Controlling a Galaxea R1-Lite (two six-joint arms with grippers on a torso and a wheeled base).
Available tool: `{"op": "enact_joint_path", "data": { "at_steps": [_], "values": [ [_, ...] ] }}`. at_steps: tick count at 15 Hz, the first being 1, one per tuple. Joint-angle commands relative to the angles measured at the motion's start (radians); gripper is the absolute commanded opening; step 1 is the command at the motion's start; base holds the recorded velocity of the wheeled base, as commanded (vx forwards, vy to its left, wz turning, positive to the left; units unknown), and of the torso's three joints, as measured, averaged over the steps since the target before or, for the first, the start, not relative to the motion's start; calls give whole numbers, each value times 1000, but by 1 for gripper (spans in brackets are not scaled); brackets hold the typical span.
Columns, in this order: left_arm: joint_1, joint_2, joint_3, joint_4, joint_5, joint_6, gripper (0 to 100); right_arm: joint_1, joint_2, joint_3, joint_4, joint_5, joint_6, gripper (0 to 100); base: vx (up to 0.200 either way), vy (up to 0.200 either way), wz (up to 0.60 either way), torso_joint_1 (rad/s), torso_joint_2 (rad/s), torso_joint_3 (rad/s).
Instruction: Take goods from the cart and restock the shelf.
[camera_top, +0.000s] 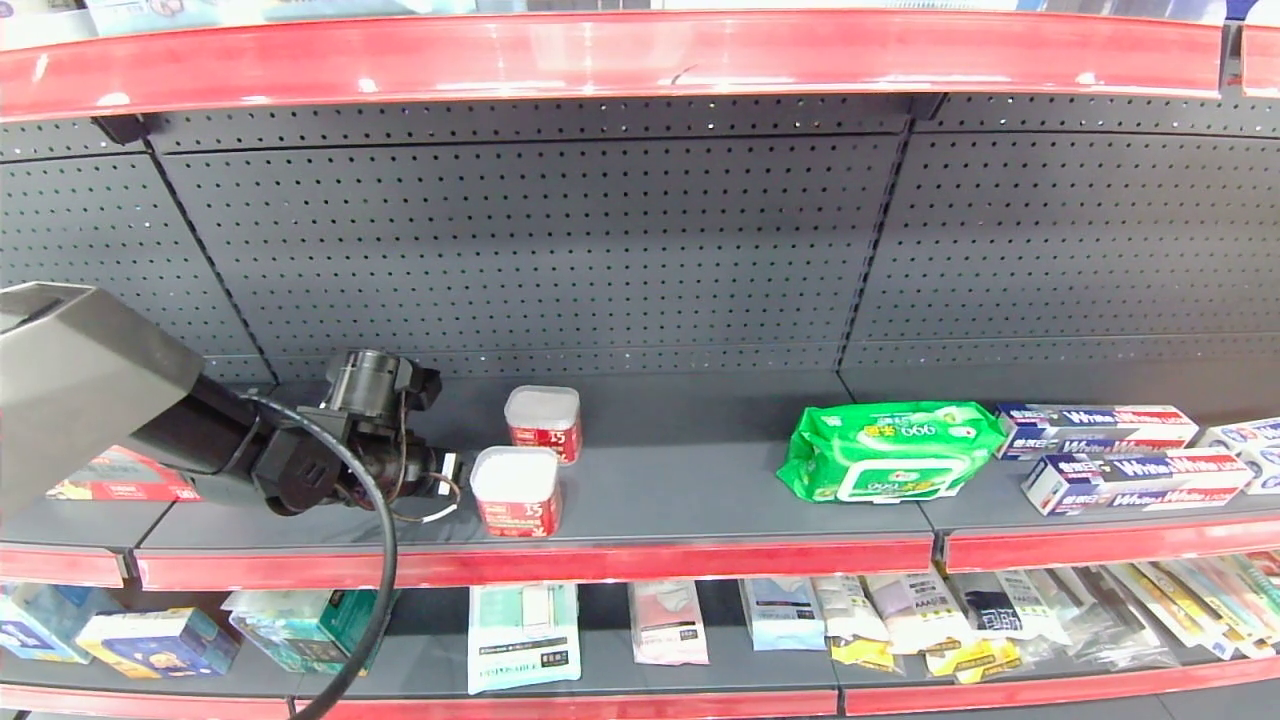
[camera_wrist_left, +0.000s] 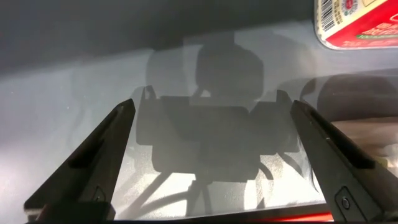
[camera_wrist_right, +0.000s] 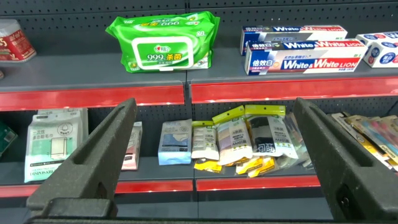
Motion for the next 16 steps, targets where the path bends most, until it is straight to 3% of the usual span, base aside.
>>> {"op": "enact_joint_path", "data": {
  "at_steps": [1,16],
  "values": [
    [-1,2,-3,0,0,0,100,0,1,-1,0,2,0,100,0,0,0,0,0,0],
    [-13,10,-13,0,0,1,100,0,1,0,0,2,0,100,0,0,0,0,0,0]
  ]
}}
